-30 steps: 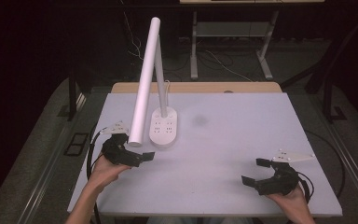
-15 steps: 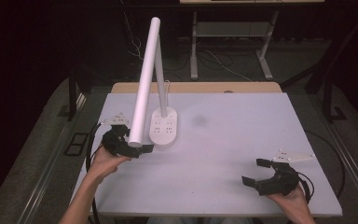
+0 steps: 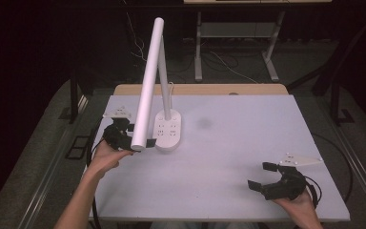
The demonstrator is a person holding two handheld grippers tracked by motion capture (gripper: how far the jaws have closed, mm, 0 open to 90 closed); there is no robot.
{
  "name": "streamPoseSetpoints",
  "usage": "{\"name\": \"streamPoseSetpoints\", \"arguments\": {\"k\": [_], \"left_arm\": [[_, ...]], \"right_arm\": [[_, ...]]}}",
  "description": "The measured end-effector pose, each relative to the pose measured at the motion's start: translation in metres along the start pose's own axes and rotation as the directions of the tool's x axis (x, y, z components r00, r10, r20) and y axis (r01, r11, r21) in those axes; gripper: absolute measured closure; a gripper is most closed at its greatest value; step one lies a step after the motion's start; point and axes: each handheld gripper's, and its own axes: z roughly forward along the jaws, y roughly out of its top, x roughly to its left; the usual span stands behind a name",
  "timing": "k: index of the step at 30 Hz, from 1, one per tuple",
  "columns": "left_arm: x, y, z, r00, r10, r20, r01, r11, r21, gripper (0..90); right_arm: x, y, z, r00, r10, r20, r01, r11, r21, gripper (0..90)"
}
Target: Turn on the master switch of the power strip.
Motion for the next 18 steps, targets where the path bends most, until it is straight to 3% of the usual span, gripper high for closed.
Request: {"name": "streamPoseSetpoints", "arguments": {"k": [13,18], "left_arm": [[0.011,0.021,0.005,0.9998,0.011,-0.019,-0.011,0.9994,0.033,3.1],[0.017,0.028,0.007,0.9997,0.006,-0.024,-0.006,0.9997,0.024,3.4]], "right_arm": [[0.0,-0.001,-0.001,1.0,0.002,-0.004,-0.002,1.0,0.0,0.1],[-0.001,-0.001,-0.002,1.0,0.005,-0.003,-0.005,1.0,-0.002,0.1]]}}
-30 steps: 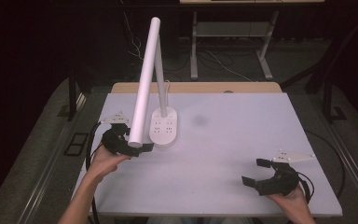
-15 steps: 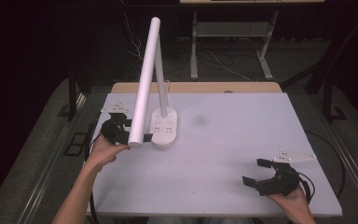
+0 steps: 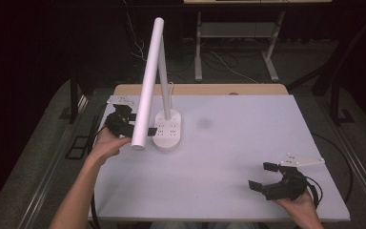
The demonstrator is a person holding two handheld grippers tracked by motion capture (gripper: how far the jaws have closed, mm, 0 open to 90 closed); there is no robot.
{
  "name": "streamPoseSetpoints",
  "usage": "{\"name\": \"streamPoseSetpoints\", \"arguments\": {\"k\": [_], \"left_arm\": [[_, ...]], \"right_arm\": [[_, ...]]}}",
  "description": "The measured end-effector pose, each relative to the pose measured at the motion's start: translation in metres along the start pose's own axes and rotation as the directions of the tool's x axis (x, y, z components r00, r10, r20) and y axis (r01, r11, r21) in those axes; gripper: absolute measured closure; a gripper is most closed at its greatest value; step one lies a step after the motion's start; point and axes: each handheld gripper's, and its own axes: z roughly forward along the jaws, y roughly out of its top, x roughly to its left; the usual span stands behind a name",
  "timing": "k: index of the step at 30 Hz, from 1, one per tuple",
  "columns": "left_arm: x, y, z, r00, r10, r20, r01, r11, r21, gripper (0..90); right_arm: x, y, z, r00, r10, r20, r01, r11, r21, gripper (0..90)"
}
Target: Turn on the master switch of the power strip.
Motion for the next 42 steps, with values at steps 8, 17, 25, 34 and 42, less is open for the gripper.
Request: {"name": "streamPoseSetpoints", "arguments": {"k": [8,17,25,34,42], "left_arm": [[0.014,0.004,0.008,0.9994,-0.014,-0.032,0.015,0.9997,0.019,4.7],[0.029,0.009,0.018,0.9985,-0.006,-0.054,0.008,0.999,0.045,6.2],[0.041,0.012,0.03,0.9979,-0.024,-0.06,0.028,0.9975,0.065,10.5],[0.055,0.016,0.036,0.9952,-0.049,-0.084,0.055,0.9962,0.068,15.3],[0.062,0.02,0.039,0.993,-0.073,-0.093,0.078,0.9959,0.046,20.7]], "right_arm": [[0.0,-0.001,0.0,1.0,-0.002,0.001,0.002,1.0,0.0,0.1],[0.0,-0.001,0.0,1.0,-0.002,-0.002,0.002,1.0,0.001,0.1],[0.002,-0.001,0.001,0.9999,-0.009,-0.009,0.01,1.0,0.002,0.1],[0.001,-0.002,-0.001,0.9999,0.005,-0.01,-0.005,1.0,-0.002,0.1],[0.001,-0.002,-0.001,1.0,0.001,-0.01,-0.001,1.0,0.001,0.1]]}}
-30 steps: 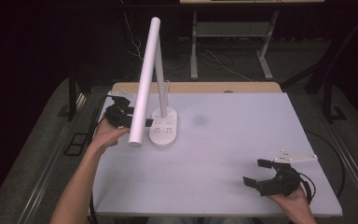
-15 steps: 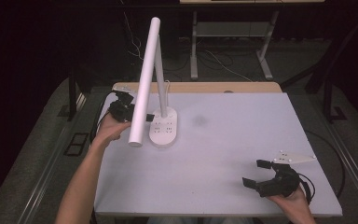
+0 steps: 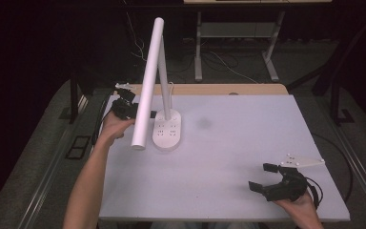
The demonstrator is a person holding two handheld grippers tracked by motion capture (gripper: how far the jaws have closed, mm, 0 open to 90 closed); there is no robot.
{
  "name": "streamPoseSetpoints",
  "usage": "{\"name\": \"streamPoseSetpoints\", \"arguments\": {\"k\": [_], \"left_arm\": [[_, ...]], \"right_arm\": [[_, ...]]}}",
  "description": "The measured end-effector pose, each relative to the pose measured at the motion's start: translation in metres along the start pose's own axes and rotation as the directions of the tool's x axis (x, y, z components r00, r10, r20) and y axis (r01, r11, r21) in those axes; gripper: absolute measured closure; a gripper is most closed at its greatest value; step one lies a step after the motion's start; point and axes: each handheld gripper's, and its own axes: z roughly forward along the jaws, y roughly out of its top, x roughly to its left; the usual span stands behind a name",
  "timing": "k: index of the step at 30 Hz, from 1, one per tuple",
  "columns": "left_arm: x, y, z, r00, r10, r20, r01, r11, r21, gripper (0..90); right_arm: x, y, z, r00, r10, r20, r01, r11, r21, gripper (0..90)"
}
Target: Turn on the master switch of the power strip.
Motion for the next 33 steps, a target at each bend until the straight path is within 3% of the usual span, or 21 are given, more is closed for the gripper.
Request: {"name": "streamPoseSetpoints", "arguments": {"k": [11,26,30,33], "left_arm": [[0.009,0.001,0.01,0.9969,-0.078,0.012,0.079,0.9962,-0.038,33.7],[0.02,-0.002,0.024,0.9903,-0.139,-0.008,0.138,0.9864,-0.09,53.1],[0.024,-0.004,0.028,0.984,-0.178,0.011,0.178,0.9796,-0.092,59.8],[0.028,-0.006,0.032,0.9786,-0.202,0.038,0.205,0.9747,-0.09,71.0]], "right_arm": [[0.001,0.0,0.0,1.0,0.001,-0.003,-0.001,1.0,0.002,0.1],[0.0,-0.001,0.0,1.0,0.007,-0.005,-0.007,0.9999,0.008,0.1],[0.0,-0.001,0.001,0.9999,0.009,-0.006,-0.009,0.9999,0.009,0.1],[0.0,-0.001,0.0,1.0,0.006,-0.007,-0.006,0.9999,0.01,0.1]]}}
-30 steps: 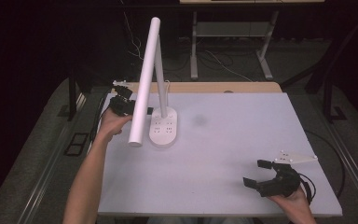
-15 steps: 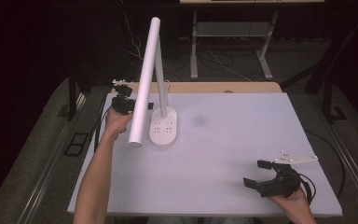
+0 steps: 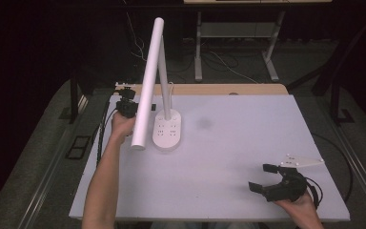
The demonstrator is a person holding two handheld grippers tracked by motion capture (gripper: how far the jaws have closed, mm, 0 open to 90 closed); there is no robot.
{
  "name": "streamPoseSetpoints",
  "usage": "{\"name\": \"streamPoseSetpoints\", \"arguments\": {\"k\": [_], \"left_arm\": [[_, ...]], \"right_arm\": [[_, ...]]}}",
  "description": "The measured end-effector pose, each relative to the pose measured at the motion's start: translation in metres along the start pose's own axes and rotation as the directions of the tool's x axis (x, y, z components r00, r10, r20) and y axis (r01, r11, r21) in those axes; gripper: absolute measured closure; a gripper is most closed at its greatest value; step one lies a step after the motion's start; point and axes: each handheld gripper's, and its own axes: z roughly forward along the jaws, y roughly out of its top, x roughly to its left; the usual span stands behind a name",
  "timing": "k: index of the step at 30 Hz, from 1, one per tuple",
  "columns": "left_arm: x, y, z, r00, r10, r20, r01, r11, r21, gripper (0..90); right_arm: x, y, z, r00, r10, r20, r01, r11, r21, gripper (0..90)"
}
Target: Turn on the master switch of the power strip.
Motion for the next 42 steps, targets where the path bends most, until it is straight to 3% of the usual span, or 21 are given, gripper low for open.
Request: {"name": "streamPoseSetpoints", "arguments": {"k": [9,30,38,42], "left_arm": [[0.004,-0.005,0.011,0.9997,-0.025,-0.002,0.025,0.9996,0.017,88.9],[0.003,-0.02,0.037,0.9982,-0.057,-0.016,0.058,0.9975,0.041,89.8],[-0.001,-0.022,0.041,0.9992,-0.013,-0.037,0.015,0.9978,0.065,89.8],[-0.002,-0.024,0.041,0.999,-0.011,-0.042,0.014,0.9983,0.056,89.9]], "right_arm": [[-0.001,0.0,-0.001,1.0,-0.003,-0.001,0.003,1.0,-0.001,0.1],[-0.001,-0.001,-0.001,1.0,-0.004,-0.003,0.005,1.0,0.007,0.1],[-0.001,-0.001,-0.001,1.0,-0.008,-0.003,0.008,1.0,0.004,0.1],[-0.001,-0.001,0.0,1.0,-0.008,-0.003,0.008,1.0,0.006,0.1]]}}
